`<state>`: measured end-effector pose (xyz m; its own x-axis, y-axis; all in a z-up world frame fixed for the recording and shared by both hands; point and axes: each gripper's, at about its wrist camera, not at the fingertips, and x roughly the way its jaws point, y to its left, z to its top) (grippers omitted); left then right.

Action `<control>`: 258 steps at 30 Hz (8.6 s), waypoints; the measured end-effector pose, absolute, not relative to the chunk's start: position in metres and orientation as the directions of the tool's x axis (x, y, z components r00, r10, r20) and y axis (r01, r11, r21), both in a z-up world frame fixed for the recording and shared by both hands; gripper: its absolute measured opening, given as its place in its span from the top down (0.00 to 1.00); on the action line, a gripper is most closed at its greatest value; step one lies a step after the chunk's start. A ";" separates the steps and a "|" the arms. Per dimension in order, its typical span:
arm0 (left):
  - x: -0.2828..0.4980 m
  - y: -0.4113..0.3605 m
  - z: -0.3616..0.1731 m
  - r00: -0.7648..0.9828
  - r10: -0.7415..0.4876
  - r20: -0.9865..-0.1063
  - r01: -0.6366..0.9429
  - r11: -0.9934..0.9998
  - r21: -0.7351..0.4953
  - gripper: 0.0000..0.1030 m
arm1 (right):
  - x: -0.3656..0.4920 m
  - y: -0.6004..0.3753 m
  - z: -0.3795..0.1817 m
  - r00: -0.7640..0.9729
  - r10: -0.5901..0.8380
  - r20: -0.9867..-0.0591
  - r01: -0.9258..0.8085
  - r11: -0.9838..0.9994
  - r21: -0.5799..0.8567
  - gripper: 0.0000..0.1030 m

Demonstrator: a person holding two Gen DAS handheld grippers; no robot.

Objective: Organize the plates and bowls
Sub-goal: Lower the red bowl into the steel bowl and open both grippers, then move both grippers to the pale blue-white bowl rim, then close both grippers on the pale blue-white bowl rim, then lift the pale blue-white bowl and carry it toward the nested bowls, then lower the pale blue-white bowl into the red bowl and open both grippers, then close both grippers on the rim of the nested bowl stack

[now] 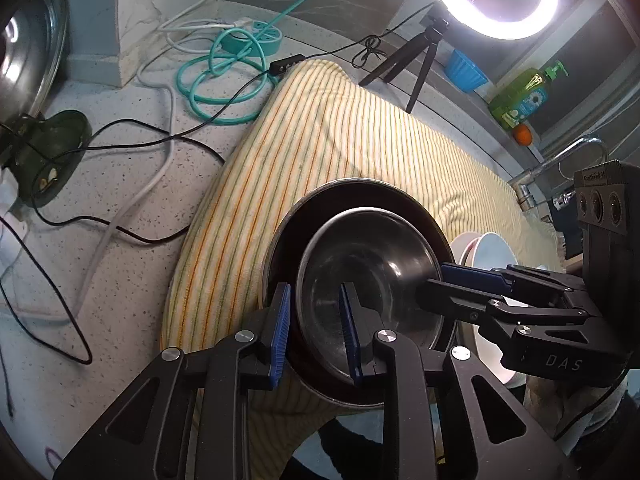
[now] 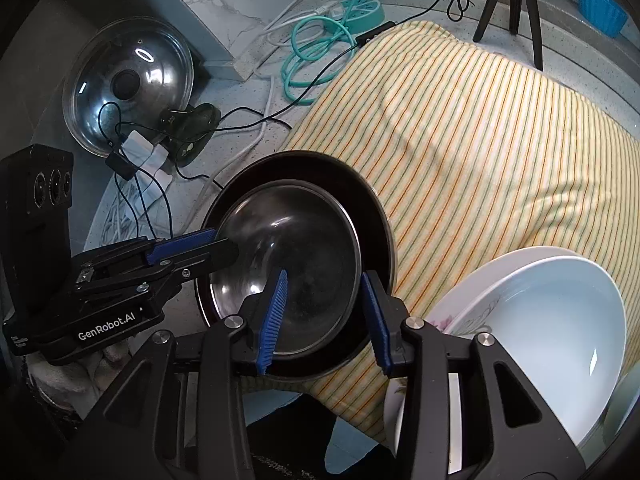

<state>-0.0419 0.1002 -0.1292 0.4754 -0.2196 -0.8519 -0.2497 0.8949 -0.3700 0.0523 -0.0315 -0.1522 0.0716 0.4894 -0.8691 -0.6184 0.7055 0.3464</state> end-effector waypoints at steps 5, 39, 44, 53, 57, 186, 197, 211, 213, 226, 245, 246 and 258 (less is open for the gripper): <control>-0.041 0.100 -0.129 0.478 -0.224 -0.849 -0.252 0.891 -0.377 0.78 | 0.053 -0.035 -0.151 0.076 0.500 -0.863 -0.612 0.706 0.355 0.61; -0.010 0.019 -0.075 0.604 -0.291 -0.742 -0.098 0.897 -0.432 0.55 | 0.069 -0.200 -0.088 0.346 0.555 -0.756 -0.468 0.801 0.373 0.23; -0.003 -0.015 -0.080 0.580 -0.325 -0.747 -0.057 0.899 -0.434 0.54 | 0.071 -0.253 -0.094 0.396 0.498 -0.772 -0.388 0.852 0.351 0.23; 0.015 -0.077 -0.088 0.532 -0.399 -0.747 0.037 0.892 -0.451 0.54 | 0.071 -0.346 -0.103 0.470 0.402 -0.786 -0.238 0.915 0.326 0.23; 0.020 -0.106 -0.093 0.509 -0.428 -0.747 0.079 0.887 -0.455 0.54 | 0.069 -0.377 -0.108 0.485 0.365 -0.795 -0.187 0.931 0.314 0.23; -0.065 0.098 -0.115 0.597 -0.228 -0.769 -0.328 0.806 -0.493 0.82 | 0.059 -0.048 -0.141 0.073 0.542 -0.837 -0.660 0.655 0.367 0.88; -0.064 0.101 -0.117 0.585 -0.224 -0.779 -0.341 0.804 -0.487 0.82 | 0.059 -0.038 -0.147 0.061 0.524 -0.850 -0.671 0.651 0.354 0.86; -0.065 0.103 -0.113 0.587 -0.203 -0.784 -0.351 0.809 -0.472 0.81 | 0.059 -0.045 -0.133 0.101 0.565 -0.819 -0.684 0.637 0.355 0.48; -0.066 0.104 -0.111 0.592 -0.196 -0.782 -0.350 0.811 -0.469 0.81 | 0.059 -0.048 -0.128 0.113 0.576 -0.810 -0.683 0.636 0.358 0.47; -0.071 0.128 -0.116 0.604 -0.150 -0.782 -0.411 0.783 -0.468 0.81 | 0.081 -0.089 -0.120 0.173 0.606 -0.777 -0.593 0.694 0.409 0.35; -0.071 0.128 -0.133 0.573 -0.178 -0.800 -0.413 0.781 -0.469 0.82 | 0.080 -0.089 -0.151 0.092 0.595 -0.799 -0.542 0.703 0.461 0.54; -0.071 0.127 -0.134 0.570 -0.178 -0.802 -0.412 0.783 -0.467 0.82 | 0.080 -0.088 -0.152 0.088 0.592 -0.801 -0.543 0.703 0.460 0.57; -0.071 0.128 -0.141 0.560 -0.182 -0.808 -0.423 0.776 -0.468 0.82 | 0.079 -0.079 -0.165 0.061 0.568 -0.821 -0.548 0.707 0.448 0.74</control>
<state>-0.0713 0.1285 -0.1407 0.5596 -0.1824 -0.8084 -0.4229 0.7761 -0.4678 0.0793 -0.0789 -0.1648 0.0612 0.5680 -0.8207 -0.5477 0.7065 0.4481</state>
